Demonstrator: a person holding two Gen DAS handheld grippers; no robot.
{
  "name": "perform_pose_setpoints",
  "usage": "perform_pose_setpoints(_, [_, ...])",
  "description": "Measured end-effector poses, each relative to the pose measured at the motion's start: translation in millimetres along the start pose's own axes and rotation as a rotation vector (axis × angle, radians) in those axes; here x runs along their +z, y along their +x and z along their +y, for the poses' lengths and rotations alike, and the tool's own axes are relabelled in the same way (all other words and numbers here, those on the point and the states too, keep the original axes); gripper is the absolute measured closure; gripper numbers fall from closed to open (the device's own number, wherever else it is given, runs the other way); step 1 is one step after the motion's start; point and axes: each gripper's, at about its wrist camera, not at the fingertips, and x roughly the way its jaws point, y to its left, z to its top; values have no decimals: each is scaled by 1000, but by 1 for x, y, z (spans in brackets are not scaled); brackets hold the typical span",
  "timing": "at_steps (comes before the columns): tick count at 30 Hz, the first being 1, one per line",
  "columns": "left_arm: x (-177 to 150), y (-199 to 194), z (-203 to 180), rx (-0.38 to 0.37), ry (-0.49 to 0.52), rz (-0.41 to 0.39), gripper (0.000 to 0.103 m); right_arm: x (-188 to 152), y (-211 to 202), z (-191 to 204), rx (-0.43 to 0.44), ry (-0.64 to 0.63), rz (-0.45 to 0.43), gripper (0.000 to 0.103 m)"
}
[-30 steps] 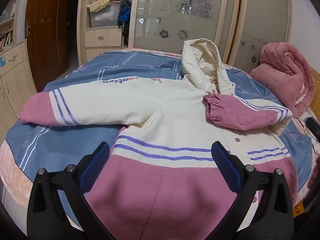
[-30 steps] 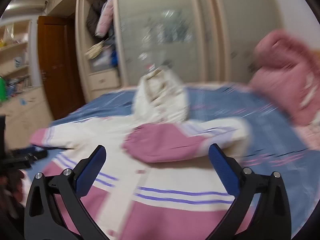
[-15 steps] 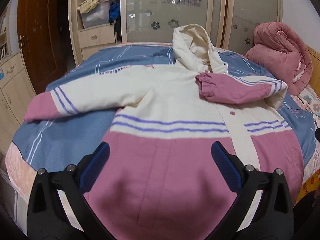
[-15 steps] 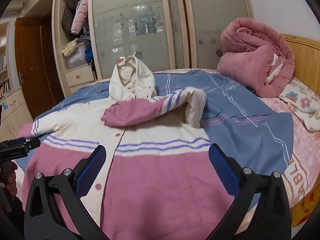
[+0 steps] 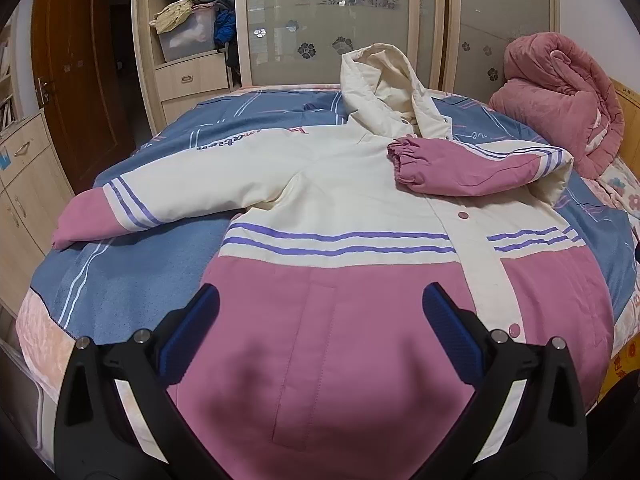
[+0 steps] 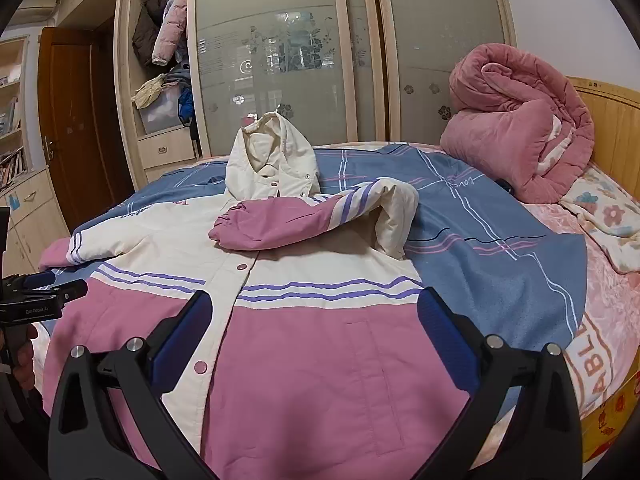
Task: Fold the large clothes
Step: 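Move the left tool toward the folded pink cuff on the chest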
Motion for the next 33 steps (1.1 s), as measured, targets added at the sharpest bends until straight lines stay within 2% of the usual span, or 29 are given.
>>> perform_pose_setpoints(25, [0, 4, -9, -7, 21, 10, 2, 2, -1, 4, 16, -16, -6, 1])
perform_pose_setpoints(29, [1, 3, -9, -40, 27, -1, 2, 4, -3, 4, 26, -11, -11, 1])
perform_pose_setpoints(33, [5, 8, -11, -114, 30, 14, 2, 7, -7, 4, 44, -1, -23, 1])
